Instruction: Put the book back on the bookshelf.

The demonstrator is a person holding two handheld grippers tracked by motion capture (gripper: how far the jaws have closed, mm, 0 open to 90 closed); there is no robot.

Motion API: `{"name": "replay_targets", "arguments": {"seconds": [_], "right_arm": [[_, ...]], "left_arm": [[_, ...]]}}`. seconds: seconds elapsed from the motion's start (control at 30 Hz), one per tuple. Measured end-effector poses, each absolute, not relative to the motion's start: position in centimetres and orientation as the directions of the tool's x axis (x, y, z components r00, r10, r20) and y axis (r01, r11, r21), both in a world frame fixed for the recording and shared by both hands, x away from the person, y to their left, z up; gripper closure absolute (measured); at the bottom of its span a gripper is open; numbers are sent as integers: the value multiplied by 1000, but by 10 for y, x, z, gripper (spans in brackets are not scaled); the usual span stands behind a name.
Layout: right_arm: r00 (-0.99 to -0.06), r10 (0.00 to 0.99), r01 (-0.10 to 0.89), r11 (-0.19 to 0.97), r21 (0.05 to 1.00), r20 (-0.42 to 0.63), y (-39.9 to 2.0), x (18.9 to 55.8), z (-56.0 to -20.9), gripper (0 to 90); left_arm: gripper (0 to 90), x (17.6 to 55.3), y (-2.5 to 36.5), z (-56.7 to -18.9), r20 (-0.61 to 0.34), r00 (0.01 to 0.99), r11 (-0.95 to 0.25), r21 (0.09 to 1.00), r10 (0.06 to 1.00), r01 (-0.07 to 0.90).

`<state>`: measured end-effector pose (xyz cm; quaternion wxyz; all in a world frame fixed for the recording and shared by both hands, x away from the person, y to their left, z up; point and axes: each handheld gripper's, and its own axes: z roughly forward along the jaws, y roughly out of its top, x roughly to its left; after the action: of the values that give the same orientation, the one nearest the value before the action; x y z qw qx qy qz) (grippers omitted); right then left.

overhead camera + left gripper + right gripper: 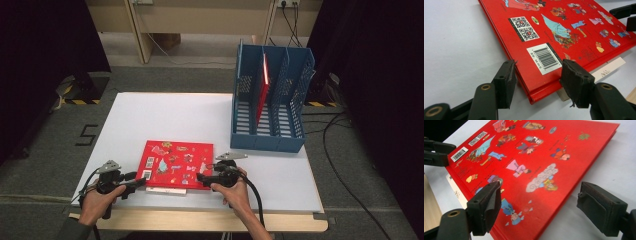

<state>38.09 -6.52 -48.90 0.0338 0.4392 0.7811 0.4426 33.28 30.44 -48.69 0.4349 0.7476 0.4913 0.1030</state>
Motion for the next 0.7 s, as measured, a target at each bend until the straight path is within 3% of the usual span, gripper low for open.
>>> {"name": "replay_targets", "arguments": {"seconds": [0.5,0.6,0.7], "right_arm": [[-584,714,690,188,699,385,-64,383,-495,168],[-560,712,710,150,688,423,-66,384,-495,169],[-506,709,741,66,669,491,-69,385,-496,227]], "left_arm": [[465,332,303,-486,-274,505,-147,750,818,645],[468,331,301,-486,-259,508,-159,752,821,640],[468,330,299,-485,-248,508,-167,752,825,638]]}}
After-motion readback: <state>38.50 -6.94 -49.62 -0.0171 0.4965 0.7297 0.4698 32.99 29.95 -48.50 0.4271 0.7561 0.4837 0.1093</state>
